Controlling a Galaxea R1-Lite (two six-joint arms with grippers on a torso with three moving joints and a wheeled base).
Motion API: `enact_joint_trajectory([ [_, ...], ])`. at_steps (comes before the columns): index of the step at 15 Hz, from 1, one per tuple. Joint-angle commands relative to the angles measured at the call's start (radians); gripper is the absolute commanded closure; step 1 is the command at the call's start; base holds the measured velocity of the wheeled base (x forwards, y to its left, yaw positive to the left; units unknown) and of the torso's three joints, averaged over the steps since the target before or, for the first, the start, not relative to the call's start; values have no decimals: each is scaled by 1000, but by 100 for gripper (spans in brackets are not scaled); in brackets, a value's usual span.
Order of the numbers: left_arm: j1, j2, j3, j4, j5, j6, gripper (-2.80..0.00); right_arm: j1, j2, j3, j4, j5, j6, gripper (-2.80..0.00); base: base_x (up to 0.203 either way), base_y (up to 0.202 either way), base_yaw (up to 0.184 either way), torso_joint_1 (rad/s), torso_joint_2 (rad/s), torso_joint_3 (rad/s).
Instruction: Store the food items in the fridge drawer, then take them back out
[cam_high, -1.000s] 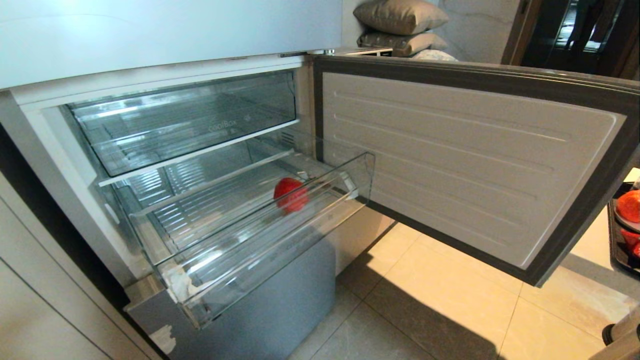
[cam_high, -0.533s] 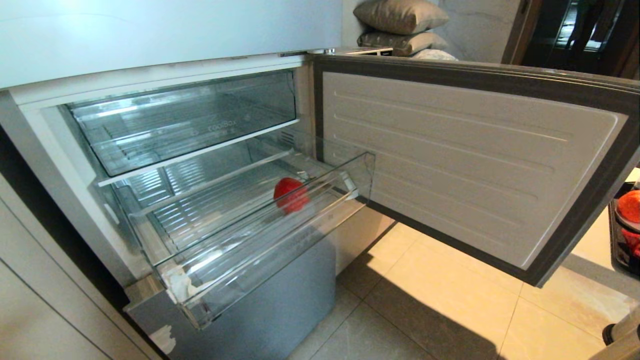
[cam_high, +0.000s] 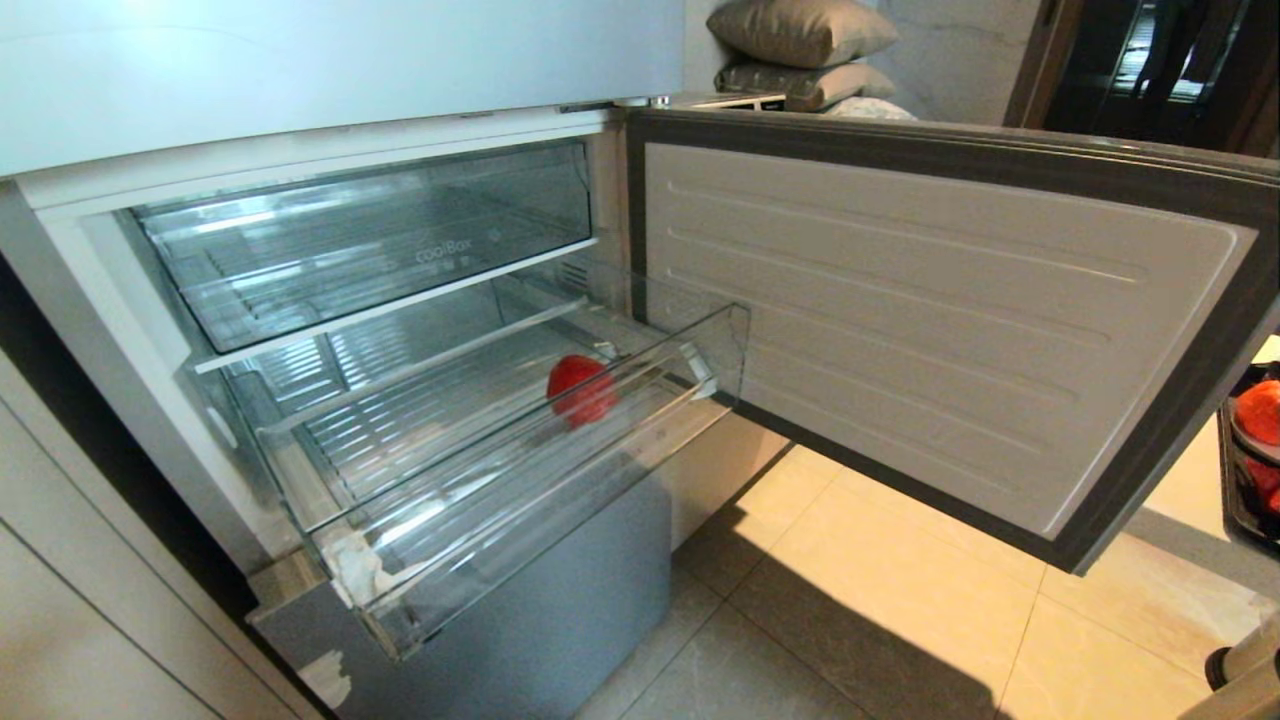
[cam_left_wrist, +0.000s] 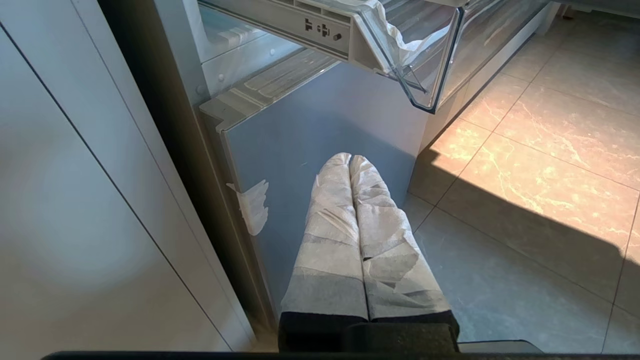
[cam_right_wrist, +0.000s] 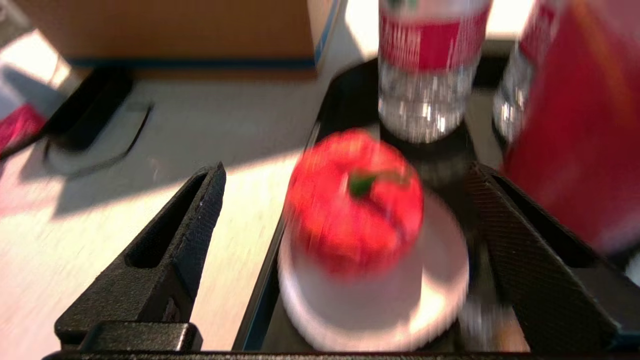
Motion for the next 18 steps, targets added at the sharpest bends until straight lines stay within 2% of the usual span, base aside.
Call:
enact_joint_trajectory([
  [1, 1, 0, 0, 0, 1, 0, 0, 1, 91, -57, -41, 5, 1, -280, 0, 0, 0, 0, 0, 0],
  [6, 0, 0, 0, 0, 1, 0, 0, 1, 185, -148, -49, 38, 6, -280, 0, 0, 0, 0, 0, 0],
  [15, 0, 0, 0, 0, 0, 0, 0, 2, 201, -159, -48, 63, 14, -280, 0, 0, 0, 0, 0, 0],
  [16, 1, 0, 0, 0, 0, 0, 0, 2, 200, -158, -47, 63, 14, 0, 0, 0, 0, 0, 0, 0],
  [18, 0, 0, 0, 0, 1, 0, 0, 2, 196, -155, -46, 63, 12, 0, 0, 0, 0, 0, 0, 0],
])
